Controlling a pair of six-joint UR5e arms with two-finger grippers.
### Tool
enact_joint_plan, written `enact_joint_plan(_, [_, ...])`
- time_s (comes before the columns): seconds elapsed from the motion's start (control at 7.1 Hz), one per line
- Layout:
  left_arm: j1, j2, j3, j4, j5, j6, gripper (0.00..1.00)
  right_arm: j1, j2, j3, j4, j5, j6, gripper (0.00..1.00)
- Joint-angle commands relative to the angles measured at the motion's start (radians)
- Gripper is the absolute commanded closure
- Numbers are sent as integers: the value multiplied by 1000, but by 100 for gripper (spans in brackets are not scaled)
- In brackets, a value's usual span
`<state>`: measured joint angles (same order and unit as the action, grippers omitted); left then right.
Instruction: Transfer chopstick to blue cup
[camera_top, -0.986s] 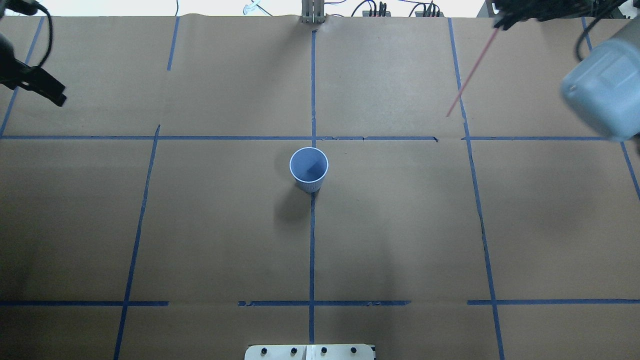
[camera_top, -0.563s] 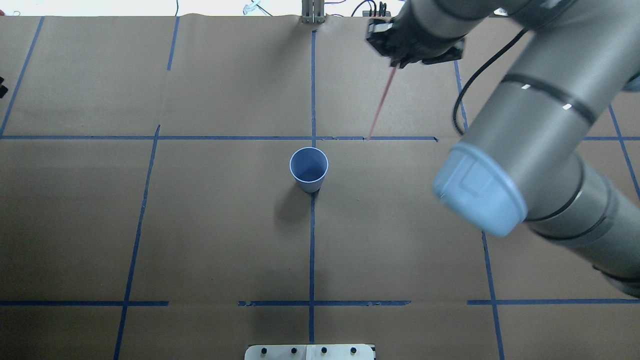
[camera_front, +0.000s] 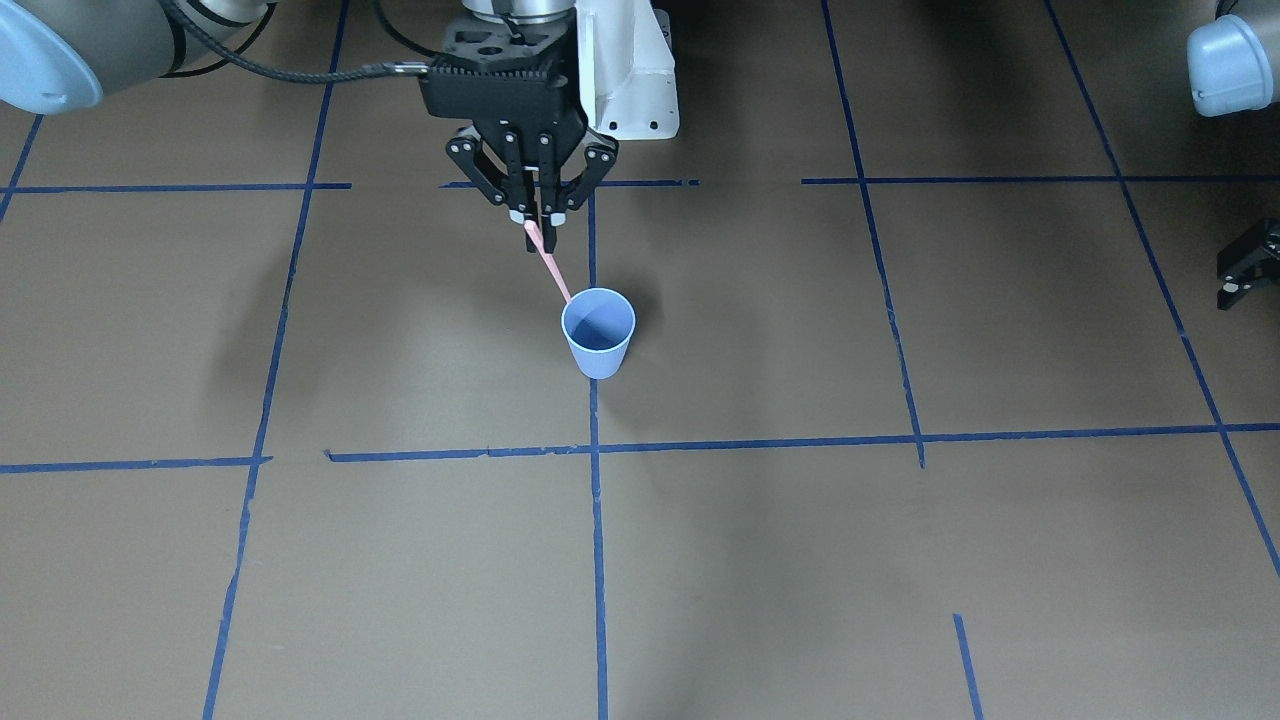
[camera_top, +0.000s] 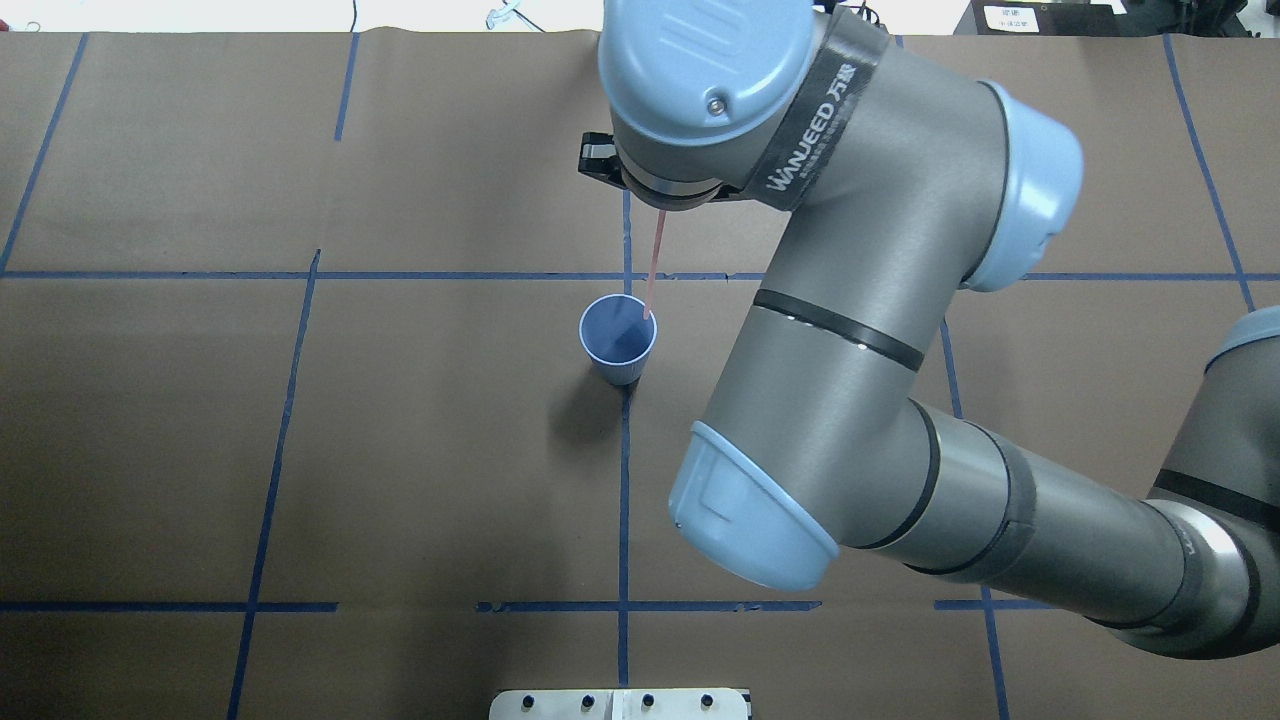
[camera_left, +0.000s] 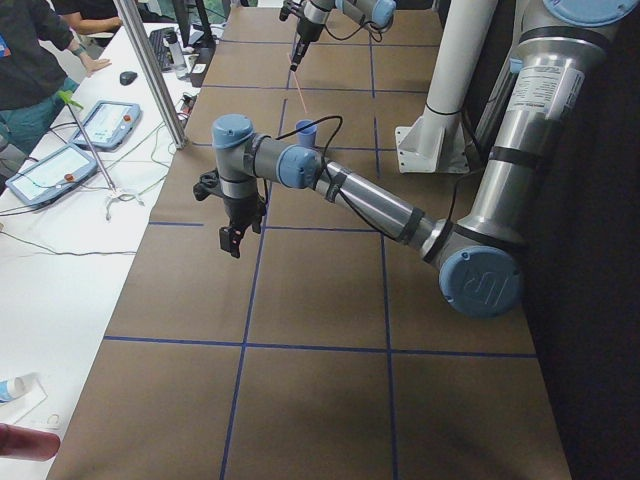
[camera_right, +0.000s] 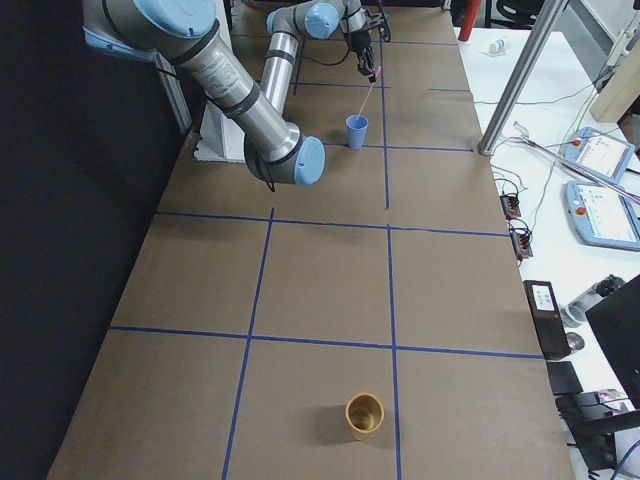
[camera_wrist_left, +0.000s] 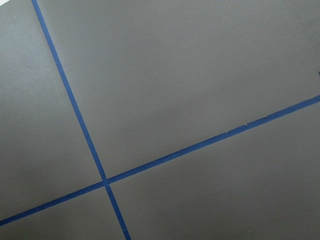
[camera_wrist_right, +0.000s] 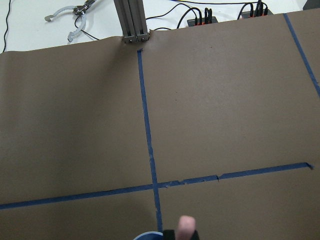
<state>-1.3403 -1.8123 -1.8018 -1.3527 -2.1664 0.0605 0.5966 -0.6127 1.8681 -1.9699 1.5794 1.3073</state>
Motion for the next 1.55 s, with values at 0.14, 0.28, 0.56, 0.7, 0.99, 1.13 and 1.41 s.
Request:
enact_joint_plan(0.14, [0,1,1,-2,0,1,0,-44,10,-79,57,-13,9,100])
enact_joint_plan(0.28, [0,1,5,-2,0,1,0,-63,13,-96,57,-37,9,100])
enact_joint_plan(0.56, [0,1,6,-3,0,1,0,-70,8,-102,83,-38,3,12])
enact_joint_plan(0.7, [0,1,6,-3,0,1,0,-77,11,-101,85,-39,6,0])
enact_joint_plan(0.99, [-2,-1,6,-3,0,-1,0,-77,13,-96,86,-35,7,0])
enact_joint_plan(1.13, [-2,-1,7,-2,0,-1,0,-75,10,-75,83,-27,4,0])
enact_joint_plan(1.41, [-38,1,42,3,-27,2,0,9,-94,97,11,107,-12,0])
